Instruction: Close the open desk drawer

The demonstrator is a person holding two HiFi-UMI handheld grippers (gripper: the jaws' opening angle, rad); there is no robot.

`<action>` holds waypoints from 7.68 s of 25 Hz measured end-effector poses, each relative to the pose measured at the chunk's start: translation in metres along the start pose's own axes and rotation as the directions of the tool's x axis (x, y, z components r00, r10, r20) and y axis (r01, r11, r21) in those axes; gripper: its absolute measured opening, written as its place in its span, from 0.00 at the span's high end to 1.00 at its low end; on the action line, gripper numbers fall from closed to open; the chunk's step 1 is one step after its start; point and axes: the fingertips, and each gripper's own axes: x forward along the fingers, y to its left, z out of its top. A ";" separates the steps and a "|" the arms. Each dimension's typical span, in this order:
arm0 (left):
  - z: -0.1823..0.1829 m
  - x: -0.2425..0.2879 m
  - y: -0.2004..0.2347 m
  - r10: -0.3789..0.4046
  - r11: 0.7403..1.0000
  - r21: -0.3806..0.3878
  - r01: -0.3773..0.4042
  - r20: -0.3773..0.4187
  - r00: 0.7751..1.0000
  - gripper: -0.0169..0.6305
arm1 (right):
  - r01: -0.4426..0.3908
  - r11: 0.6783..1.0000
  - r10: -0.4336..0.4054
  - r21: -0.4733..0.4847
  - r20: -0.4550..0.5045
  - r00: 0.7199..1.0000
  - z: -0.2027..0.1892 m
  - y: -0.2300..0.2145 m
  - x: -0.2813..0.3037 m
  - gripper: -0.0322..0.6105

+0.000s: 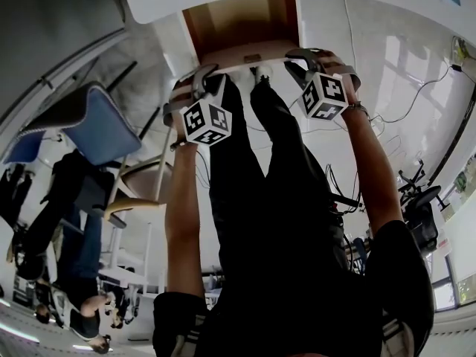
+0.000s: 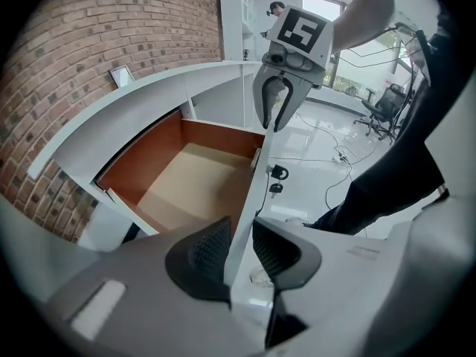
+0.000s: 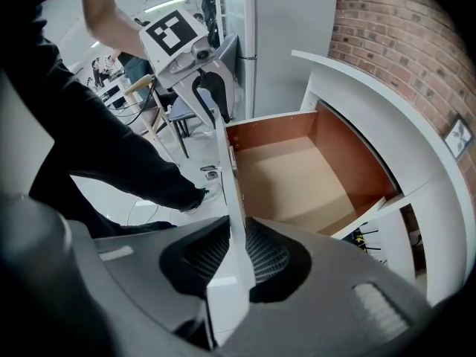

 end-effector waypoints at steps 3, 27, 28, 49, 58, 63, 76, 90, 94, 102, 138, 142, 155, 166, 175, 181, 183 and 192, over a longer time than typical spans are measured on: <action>0.004 -0.006 0.004 0.001 1.000 -0.002 -0.001 0.002 1.000 0.80 | -0.002 1.000 0.002 0.004 0.006 1.000 0.003 -0.003 -0.007 0.84; 0.020 -0.017 0.027 0.007 1.000 -0.010 -0.006 0.022 1.000 0.80 | 0.007 1.000 -0.008 0.010 0.011 1.000 0.013 -0.028 -0.022 0.84; 0.021 -0.016 0.029 0.008 1.000 -0.010 -0.008 0.023 1.000 0.80 | 0.013 1.000 -0.013 0.010 0.010 1.000 0.013 -0.031 -0.021 0.84; 0.023 -0.007 0.099 0.094 0.995 -0.017 -0.094 0.013 0.995 0.79 | 0.071 0.997 -0.072 0.006 0.035 0.997 0.038 -0.089 -0.009 0.84; 0.035 -0.004 0.118 0.127 0.992 -0.025 -0.127 0.016 0.992 0.79 | 0.118 0.993 -0.118 0.008 0.033 0.992 0.038 -0.115 -0.013 0.84; 0.036 -0.004 0.128 0.147 0.989 -0.036 -0.147 0.015 0.989 0.79 | 0.140 0.990 -0.140 0.013 0.040 0.989 0.042 -0.123 -0.012 0.83; 0.041 -0.002 0.131 0.175 0.982 -0.080 -0.173 0.020 0.984 0.79 | 0.197 0.980 -0.197 -0.004 0.032 0.980 0.039 -0.129 -0.013 0.83; 0.040 0.005 0.136 0.186 0.979 -0.082 -0.185 0.011 0.982 0.78 | 0.243 0.970 -0.243 0.016 0.043 0.969 0.037 -0.135 -0.009 0.82; 0.043 0.006 0.135 0.191 0.979 -0.079 -0.189 0.010 0.982 0.77 | 0.256 0.966 -0.257 0.023 0.047 0.965 0.035 -0.135 -0.011 0.82; 0.042 -0.003 0.133 0.219 0.959 -0.200 -0.201 0.069 0.973 0.77 | 0.329 0.941 -0.334 0.079 0.075 0.939 0.035 -0.136 -0.015 0.74; 0.144 -0.168 0.119 0.354 0.875 -0.483 -0.029 0.599 0.718 0.95 | -0.118 0.332 -0.663 0.936 0.320 0.677 0.039 -0.079 -0.040 0.77; 0.130 -0.161 0.117 0.345 0.869 -0.494 -0.010 0.591 0.729 0.95 | -0.279 0.159 -0.706 0.947 0.306 0.638 0.027 -0.069 -0.006 0.77; 0.114 -0.139 0.115 0.345 0.865 -0.501 0.004 0.603 0.720 0.95 | -0.707 -0.147 -0.864 0.691 0.258 0.432 0.018 -0.085 0.071 0.77; 0.116 -0.128 0.112 0.326 0.873 -0.488 0.017 0.609 0.723 0.95 | -0.774 -0.174 -0.893 0.608 0.233 0.384 0.016 -0.103 0.093 0.77; 0.113 -0.122 0.108 0.335 0.863 -0.504 0.024 0.608 0.719 0.95 | -0.791 -0.149 -0.901 0.594 0.248 0.356 0.020 -0.109 0.089 0.89; 0.114 -0.123 0.106 0.348 0.855 -0.517 0.022 0.606 0.716 0.95 | -0.811 -0.120 -0.907 0.573 0.268 0.324 0.021 -0.110 0.085 0.89; 0.113 -0.123 0.106 0.352 0.851 -0.524 0.023 0.603 0.716 0.95 | -0.815 -0.108 -0.910 0.570 0.274 0.312 0.021 -0.111 0.083 0.89; 0.108 -0.124 0.103 0.367 0.843 -0.538 0.015 0.594 0.716 0.95 | -0.823 -0.069 -0.913 0.564 0.297 0.280 0.023 -0.119 0.078 0.89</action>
